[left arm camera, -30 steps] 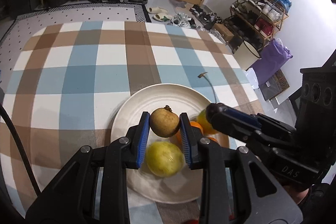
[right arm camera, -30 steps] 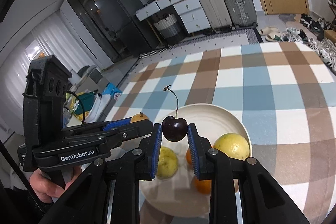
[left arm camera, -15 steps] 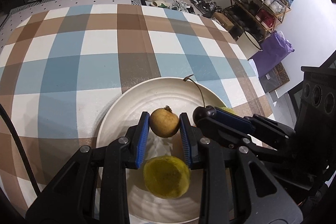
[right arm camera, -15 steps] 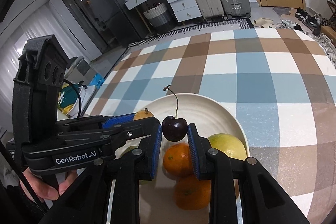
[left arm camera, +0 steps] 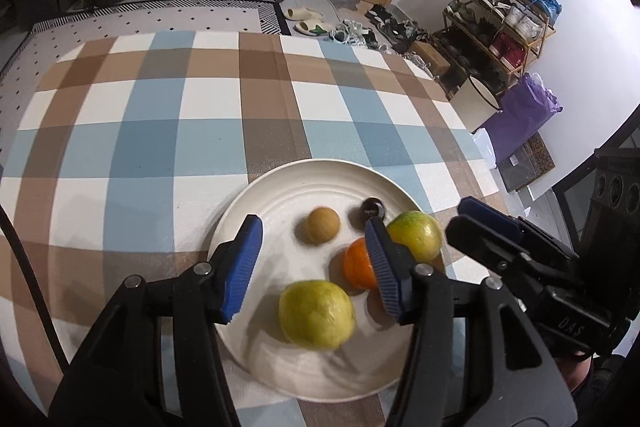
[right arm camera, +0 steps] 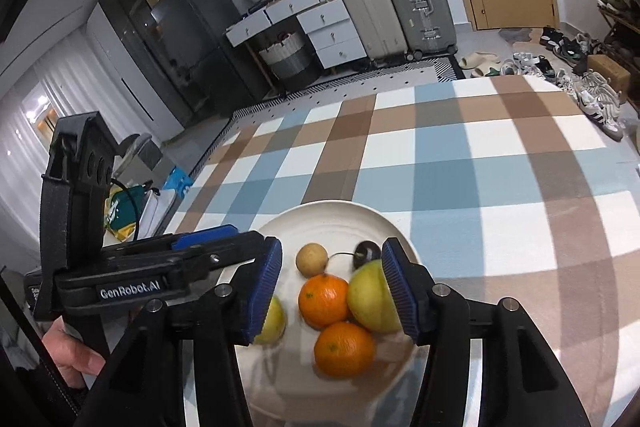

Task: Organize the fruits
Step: 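Lower the brown pear and cherry onto the plate and open both grippers, then withdraw both grippers from the plate toward the remaining fruits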

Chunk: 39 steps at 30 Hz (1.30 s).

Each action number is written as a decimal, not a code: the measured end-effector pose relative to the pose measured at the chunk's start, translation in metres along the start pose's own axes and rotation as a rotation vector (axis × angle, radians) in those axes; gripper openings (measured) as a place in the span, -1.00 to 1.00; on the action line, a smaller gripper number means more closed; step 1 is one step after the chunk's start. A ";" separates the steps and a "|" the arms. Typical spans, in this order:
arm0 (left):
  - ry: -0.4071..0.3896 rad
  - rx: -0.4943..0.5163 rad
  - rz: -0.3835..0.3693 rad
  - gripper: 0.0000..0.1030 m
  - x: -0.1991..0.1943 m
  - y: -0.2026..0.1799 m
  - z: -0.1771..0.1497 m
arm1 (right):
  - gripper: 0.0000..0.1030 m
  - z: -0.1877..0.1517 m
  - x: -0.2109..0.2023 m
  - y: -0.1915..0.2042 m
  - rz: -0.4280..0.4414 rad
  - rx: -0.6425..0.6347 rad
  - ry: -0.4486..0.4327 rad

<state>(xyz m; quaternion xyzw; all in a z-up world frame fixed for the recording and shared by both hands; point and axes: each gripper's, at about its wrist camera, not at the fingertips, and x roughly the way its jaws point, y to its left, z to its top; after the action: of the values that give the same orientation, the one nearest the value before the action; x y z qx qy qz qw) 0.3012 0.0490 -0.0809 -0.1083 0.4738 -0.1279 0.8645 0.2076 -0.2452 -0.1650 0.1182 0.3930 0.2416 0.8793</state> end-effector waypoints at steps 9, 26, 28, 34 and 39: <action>-0.054 0.026 0.037 0.25 -0.046 -0.019 -0.026 | 0.07 -0.011 -0.047 0.007 -0.010 0.000 -0.066; -0.154 0.035 0.132 0.97 -0.112 -0.040 -0.082 | 0.73 -0.047 -0.127 0.038 -0.009 -0.058 -0.173; -0.173 0.040 0.138 0.97 -0.119 -0.042 -0.088 | 0.75 -0.053 -0.134 0.040 -0.015 -0.066 -0.176; -0.191 0.036 0.139 0.98 -0.137 -0.045 -0.108 | 0.81 -0.071 -0.152 0.049 -0.024 -0.089 -0.186; -0.212 0.036 0.145 0.98 -0.150 -0.047 -0.127 | 0.83 -0.088 -0.168 0.054 -0.030 -0.109 -0.198</action>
<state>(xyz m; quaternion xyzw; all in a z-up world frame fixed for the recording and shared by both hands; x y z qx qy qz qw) 0.1099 0.0446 -0.0147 -0.0712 0.3840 -0.0615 0.9185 0.0273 -0.2844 -0.0949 0.0876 0.2920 0.2364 0.9226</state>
